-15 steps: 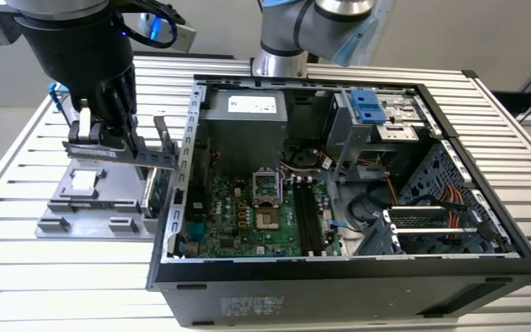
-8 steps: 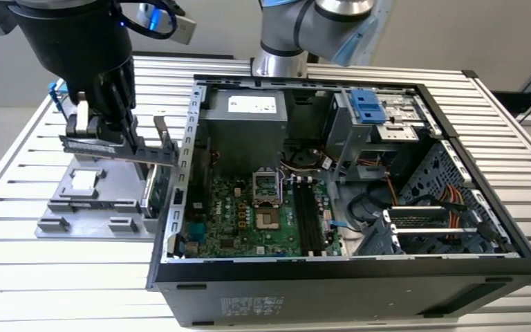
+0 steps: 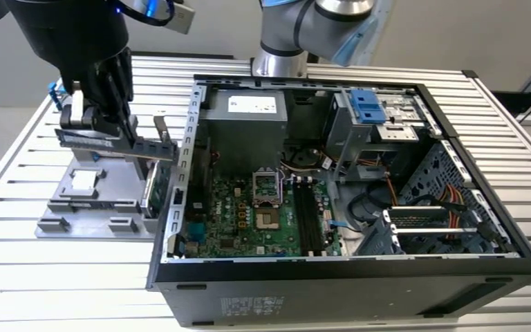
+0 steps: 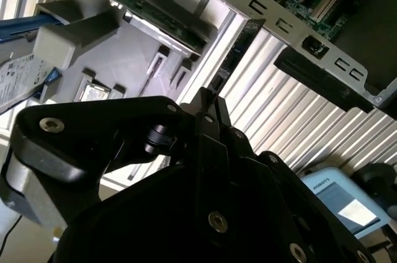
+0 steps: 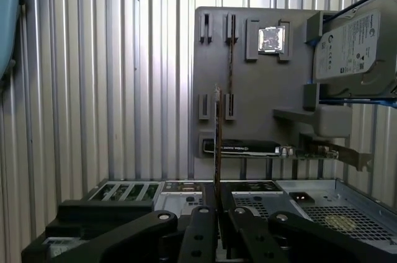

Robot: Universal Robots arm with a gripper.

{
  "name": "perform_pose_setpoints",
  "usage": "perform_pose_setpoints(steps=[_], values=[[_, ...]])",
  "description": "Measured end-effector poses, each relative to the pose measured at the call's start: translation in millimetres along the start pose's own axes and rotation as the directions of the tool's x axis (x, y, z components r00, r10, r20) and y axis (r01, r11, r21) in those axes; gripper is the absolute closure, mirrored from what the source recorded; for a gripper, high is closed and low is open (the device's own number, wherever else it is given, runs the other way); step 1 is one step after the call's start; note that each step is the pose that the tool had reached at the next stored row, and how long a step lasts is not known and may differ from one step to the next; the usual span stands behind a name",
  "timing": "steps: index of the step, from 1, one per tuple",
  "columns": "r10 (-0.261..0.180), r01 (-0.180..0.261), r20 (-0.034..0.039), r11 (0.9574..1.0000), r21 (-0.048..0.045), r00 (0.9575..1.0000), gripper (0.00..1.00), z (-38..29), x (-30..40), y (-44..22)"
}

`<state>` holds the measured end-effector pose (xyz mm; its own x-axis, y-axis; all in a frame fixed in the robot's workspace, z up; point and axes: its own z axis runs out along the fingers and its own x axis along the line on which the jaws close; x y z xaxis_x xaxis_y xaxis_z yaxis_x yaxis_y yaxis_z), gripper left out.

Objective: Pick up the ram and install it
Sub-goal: 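Pick up the ram and move it above insertion slot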

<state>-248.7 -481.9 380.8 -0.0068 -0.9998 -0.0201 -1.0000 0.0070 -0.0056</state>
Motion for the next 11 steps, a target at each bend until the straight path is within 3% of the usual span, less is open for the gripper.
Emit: perform_pose_setpoints(steps=[4,11], values=[[0.0,0.0,0.0001,1.0,0.0002,1.0,1.0,-0.8,-0.1,-1.3],[-0.001,0.001,0.0017,1.0,0.0001,1.0,1.0,-1.1,-0.1,-13.2]])
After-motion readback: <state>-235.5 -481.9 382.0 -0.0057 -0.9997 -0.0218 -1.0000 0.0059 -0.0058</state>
